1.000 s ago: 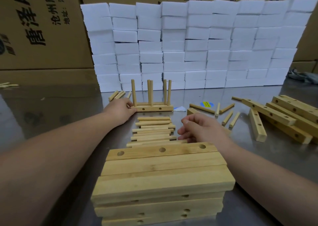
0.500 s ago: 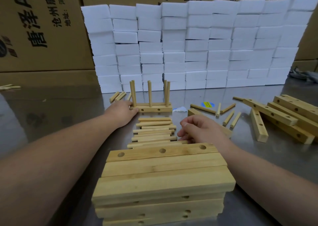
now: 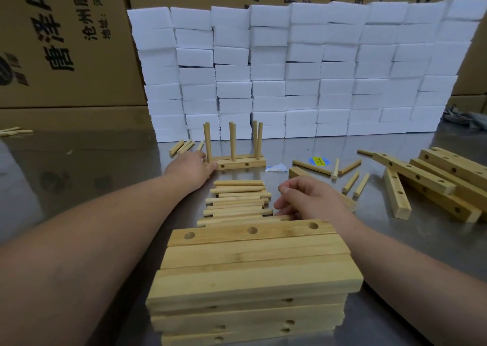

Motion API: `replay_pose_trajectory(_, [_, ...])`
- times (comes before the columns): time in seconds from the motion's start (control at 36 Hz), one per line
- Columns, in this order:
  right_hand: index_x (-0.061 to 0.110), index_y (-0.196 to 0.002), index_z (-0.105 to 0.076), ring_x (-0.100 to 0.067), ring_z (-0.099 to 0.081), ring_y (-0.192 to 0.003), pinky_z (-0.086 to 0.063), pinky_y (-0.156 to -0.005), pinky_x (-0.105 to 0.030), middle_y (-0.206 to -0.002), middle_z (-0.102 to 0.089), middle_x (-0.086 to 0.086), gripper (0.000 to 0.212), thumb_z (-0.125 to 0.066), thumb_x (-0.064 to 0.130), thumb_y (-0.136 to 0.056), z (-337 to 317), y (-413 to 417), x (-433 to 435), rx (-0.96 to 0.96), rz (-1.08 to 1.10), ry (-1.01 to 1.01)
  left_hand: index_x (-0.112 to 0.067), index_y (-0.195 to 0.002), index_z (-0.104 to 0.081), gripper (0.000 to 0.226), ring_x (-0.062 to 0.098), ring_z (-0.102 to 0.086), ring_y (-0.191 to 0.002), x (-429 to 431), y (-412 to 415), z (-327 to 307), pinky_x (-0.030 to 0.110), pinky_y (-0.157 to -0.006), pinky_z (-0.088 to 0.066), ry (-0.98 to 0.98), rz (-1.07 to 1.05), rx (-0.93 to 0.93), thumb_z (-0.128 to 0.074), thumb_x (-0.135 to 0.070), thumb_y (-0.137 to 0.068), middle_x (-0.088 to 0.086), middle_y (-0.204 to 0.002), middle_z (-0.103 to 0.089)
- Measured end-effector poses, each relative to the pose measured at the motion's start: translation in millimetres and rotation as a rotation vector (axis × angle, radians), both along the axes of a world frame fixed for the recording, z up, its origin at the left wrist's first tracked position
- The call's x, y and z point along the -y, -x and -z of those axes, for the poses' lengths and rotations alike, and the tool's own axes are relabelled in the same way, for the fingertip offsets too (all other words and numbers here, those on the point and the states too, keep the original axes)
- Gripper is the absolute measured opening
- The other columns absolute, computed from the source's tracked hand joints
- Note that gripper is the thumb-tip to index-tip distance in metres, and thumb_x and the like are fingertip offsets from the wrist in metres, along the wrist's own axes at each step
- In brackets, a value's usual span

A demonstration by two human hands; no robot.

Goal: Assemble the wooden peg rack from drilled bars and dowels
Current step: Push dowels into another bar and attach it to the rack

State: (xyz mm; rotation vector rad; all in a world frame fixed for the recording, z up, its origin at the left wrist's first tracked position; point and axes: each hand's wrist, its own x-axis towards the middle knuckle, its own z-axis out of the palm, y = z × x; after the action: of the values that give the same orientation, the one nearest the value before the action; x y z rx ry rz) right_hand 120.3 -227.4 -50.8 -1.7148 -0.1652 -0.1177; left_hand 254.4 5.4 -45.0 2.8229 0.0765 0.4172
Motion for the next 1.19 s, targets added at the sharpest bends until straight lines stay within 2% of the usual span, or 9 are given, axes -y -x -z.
replay_pose_trajectory(0.11, [0.025,-0.075,-0.064,-0.008,-0.067,-0.063,-0.048,-0.055,-0.02,-0.068,-0.07,0.006,0.019,-0.056,0.022,-0.091,-0.7,0.3,0.6,-0.006,0.014,0.015,-0.02,-0.133,-0.04,0.048,0.019,-0.058,-0.084,1.5,13.2,-2.2,0.033,-0.066,-0.044,0.169,-0.025,0.02,-0.039,-0.047,-0.094,0.002,-0.098,-0.061])
replay_pose_trajectory(0.25, [0.023,-0.076,-0.064,-0.008,-0.066,-0.062,-0.05,-0.057,-0.023,-0.068,-0.07,0.005,0.018,-0.055,0.021,-0.091,-2.0,1.0,-0.3,-0.024,0.015,0.027,-0.021,-0.097,-0.059,0.024,0.015,-0.054,-0.063,4.6,49.3,-8.4,0.027,-0.053,-0.038,0.283,0.037,0.067,-0.036,-0.028,-0.095,0.001,-0.074,-0.06])
replay_pose_trajectory(0.36, [0.022,-0.077,-0.064,-0.007,-0.066,-0.062,-0.05,-0.062,-0.026,-0.069,-0.071,0.006,0.017,-0.055,0.021,-0.091,-3.8,3.3,0.0,-0.003,0.006,0.065,-0.027,-0.088,-0.061,0.019,0.014,-0.054,-0.048,10.8,85.0,-8.1,0.024,-0.05,-0.039,0.51,0.154,-0.052,-0.044,-0.022,-0.094,0.0,-0.06,-0.059])
replay_pose_trajectory(0.53, [0.022,-0.079,-0.064,-0.002,-0.064,-0.06,-0.046,-0.058,-0.02,-0.068,-0.07,0.01,0.016,-0.054,0.023,-0.092,-6.8,6.1,-0.9,0.015,0.015,0.117,-0.027,-0.105,-0.062,0.017,0.013,-0.053,-0.056,15.7,107.7,-9.9,0.018,-0.047,-0.042,0.575,0.185,-0.159,-0.05,-0.028,-0.094,-0.002,-0.074,-0.062])
replay_pose_trajectory(0.64, [0.021,-0.079,-0.064,-0.002,-0.064,-0.059,-0.047,-0.058,-0.02,-0.067,-0.07,0.009,0.016,-0.054,0.022,-0.092,-7.2,7.2,-1.5,0.007,0.012,0.103,-0.026,-0.112,-0.064,0.022,0.004,-0.056,-0.078,16.2,110.5,-6.0,0.018,-0.061,-0.042,0.541,0.179,-0.135,-0.053,-0.027,-0.092,-0.012,-0.095,-0.062])
replay_pose_trajectory(0.78, [0.021,-0.08,-0.063,-0.004,-0.065,-0.062,-0.048,-0.06,-0.022,-0.067,-0.07,0.009,0.014,-0.055,0.022,-0.092,-6.6,7.8,-1.6,0.009,-0.001,0.089,-0.025,-0.107,-0.064,0.018,0.0,-0.053,-0.071,14.3,111.0,-6.0,0.004,-0.043,-0.039,0.597,0.185,-0.098,-0.058,-0.022,-0.091,-0.014,-0.085,-0.059])
replay_pose_trajectory(0.97, [0.02,-0.08,-0.066,-0.004,-0.066,-0.063,-0.047,-0.052,-0.013,-0.07,-0.07,0.007,0.013,-0.057,0.021,-0.09,-13.3,16.1,-2.1,0.027,-0.057,0.072,-0.025,-0.11,-0.066,0.021,0.007,-0.052,-0.093,14.4,110.7,-6.5,0.017,-0.074,-0.037,0.474,0.195,-0.122,-0.058,-0.023,-0.09,-0.011,-0.101,-0.057])
replay_pose_trajectory(1.14, [0.036,-0.081,-0.074,-0.002,-0.058,-0.073,-0.043,-0.068,-0.022,-0.087,-0.07,0.012,0.027,-0.054,0.053,-0.078,-42.9,30.8,2.5,0.147,-0.162,0.181,-0.03,-0.1,-0.066,0.014,0.01,-0.059,-0.079,14.1,111.4,-6.7,0.017,-0.057,-0.042,0.5,0.182,-0.121,-0.056,-0.024,-0.092,-0.009,-0.091,-0.063])
replay_pose_trajectory(1.19, [0.044,-0.085,-0.073,-0.008,-0.058,-0.09,-0.041,-0.077,-0.027,-0.099,-0.069,0.013,0.035,-0.047,0.062,-0.069,-55.1,35.2,4.6,0.168,-0.237,0.265,-0.031,-0.095,-0.064,0.012,0.011,-0.059,-0.075,14.7,111.7,-6.8,0.018,-0.055,-0.043,0.516,0.18,-0.115,-0.056,-0.023,-0.092,-0.007,-0.088,-0.064])
